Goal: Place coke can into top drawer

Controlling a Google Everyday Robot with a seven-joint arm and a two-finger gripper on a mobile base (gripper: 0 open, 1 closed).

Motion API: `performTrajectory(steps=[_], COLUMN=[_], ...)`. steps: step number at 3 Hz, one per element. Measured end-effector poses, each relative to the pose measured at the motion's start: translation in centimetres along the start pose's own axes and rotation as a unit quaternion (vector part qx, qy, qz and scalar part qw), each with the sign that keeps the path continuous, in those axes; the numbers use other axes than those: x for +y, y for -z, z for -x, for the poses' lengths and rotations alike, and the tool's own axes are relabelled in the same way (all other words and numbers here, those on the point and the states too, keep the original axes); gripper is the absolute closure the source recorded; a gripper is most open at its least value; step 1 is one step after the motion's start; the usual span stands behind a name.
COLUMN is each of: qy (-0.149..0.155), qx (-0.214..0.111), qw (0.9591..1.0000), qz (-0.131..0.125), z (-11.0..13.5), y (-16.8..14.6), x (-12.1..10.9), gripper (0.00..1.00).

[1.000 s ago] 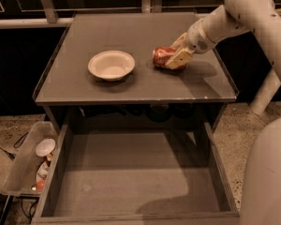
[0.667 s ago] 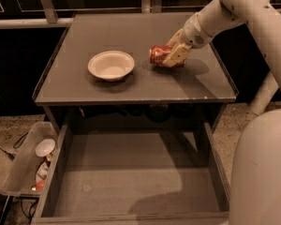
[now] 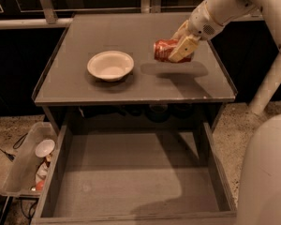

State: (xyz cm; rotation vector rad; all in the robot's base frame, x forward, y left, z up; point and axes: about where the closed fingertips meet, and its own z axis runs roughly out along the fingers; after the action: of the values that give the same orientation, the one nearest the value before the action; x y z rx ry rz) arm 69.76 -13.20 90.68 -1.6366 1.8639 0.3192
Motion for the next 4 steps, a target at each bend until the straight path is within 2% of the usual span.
performTrajectory(steps=[1, 2, 4], qy=[0.002, 0.002, -0.007], qx=[-0.021, -0.032, -0.028], qw=[0.9997, 0.999, 0.9972], qz=[-0.014, -0.031, -0.069], z=[0.6, 0.6, -0.4], y=[3.6, 6.9, 11.5], x=[2.5, 6.4, 13.9], gripper=[1.0, 1.0, 1.0])
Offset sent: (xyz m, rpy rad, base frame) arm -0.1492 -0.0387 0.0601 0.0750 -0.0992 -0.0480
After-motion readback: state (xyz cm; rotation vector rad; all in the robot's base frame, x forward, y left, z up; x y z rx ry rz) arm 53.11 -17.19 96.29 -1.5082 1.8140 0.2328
